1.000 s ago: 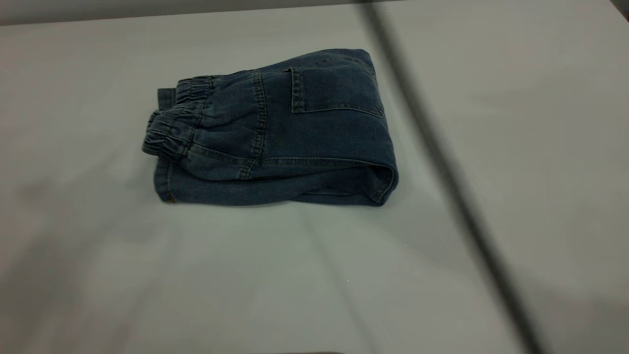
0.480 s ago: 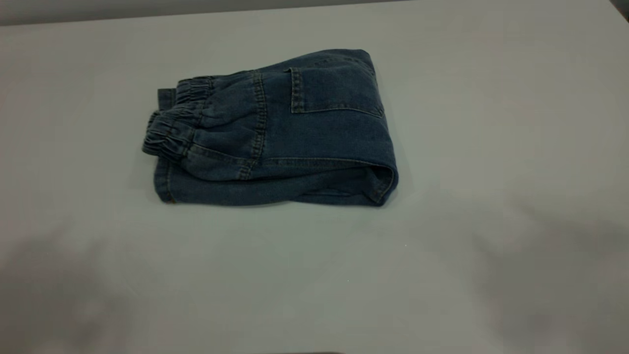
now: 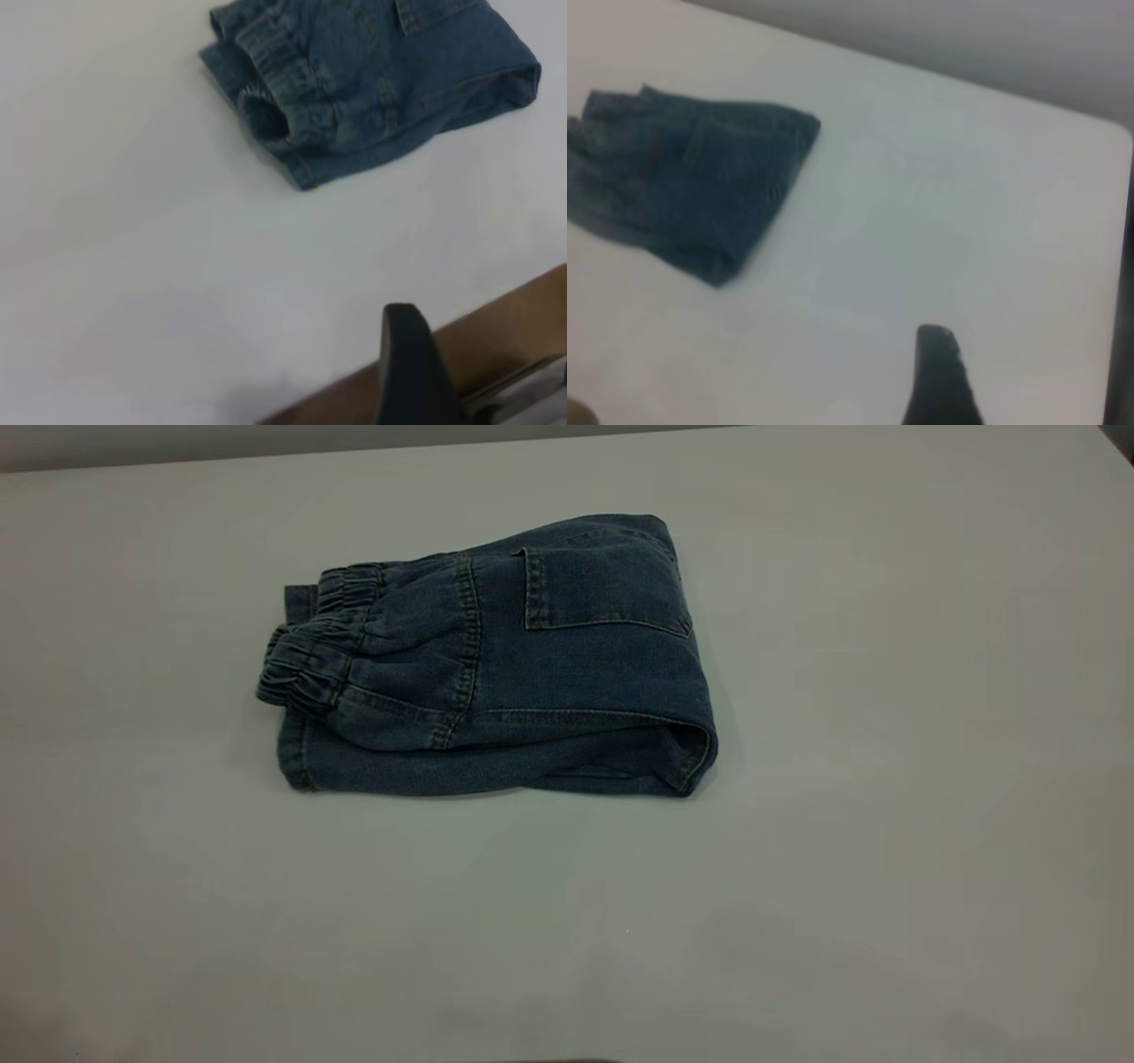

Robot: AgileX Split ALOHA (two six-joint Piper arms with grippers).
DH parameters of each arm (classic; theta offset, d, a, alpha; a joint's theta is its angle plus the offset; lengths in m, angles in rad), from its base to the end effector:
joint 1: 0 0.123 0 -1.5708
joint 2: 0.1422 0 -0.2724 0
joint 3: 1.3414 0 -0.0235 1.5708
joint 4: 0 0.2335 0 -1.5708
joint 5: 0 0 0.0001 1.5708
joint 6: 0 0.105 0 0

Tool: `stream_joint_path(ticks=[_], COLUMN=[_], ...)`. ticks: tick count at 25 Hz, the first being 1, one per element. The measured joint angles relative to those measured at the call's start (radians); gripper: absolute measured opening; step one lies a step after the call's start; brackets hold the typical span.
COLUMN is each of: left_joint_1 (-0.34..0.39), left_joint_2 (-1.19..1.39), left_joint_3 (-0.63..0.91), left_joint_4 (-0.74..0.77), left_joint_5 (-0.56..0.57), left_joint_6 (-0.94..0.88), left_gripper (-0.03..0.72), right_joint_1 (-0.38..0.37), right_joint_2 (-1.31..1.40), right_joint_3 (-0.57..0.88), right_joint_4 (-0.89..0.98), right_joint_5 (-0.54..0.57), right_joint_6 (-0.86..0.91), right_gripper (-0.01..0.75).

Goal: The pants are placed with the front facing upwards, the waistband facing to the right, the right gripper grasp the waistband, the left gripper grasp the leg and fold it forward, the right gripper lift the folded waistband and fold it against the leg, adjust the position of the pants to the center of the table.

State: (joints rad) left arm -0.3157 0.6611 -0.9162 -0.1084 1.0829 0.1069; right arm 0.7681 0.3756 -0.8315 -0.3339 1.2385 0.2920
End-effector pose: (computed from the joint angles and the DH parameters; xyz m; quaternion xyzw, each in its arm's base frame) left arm 0.0921 -0.0406 0.3491 0.1878 0.8942 -0.0957 0.3949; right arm 0.0433 -0.0034 0.3360 -0.1936 0.8721 0.0687 0.4442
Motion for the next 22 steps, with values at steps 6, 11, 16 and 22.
stream_joint_path(ticks=[6, 11, 16, 22], left_joint_1=[0.000, 0.000, 0.000, 0.000], left_joint_2=[-0.193, -0.366, -0.475, -0.515], left_joint_3=[0.209, 0.335, 0.378, 0.379], left_joint_4=[-0.002, 0.002, 0.002, 0.021], left_joint_5=[0.024, 0.021, 0.026, 0.059], left_joint_6=[-0.081, -0.084, -0.084, -0.088], left_gripper=[0.357, 0.357, 0.357, 0.357], right_joint_1=[0.000, 0.000, 0.000, 0.000], right_joint_2=[-0.042, -0.042, -0.042, -0.042], right_joint_3=[0.164, 0.284, 0.339, 0.340], right_joint_4=[0.095, 0.143, 0.150, 0.189], right_joint_5=[-0.073, -0.130, -0.134, -0.093], right_joint_6=[-0.018, -0.046, -0.044, -0.030], right_gripper=[0.439, 0.439, 0.439, 0.429])
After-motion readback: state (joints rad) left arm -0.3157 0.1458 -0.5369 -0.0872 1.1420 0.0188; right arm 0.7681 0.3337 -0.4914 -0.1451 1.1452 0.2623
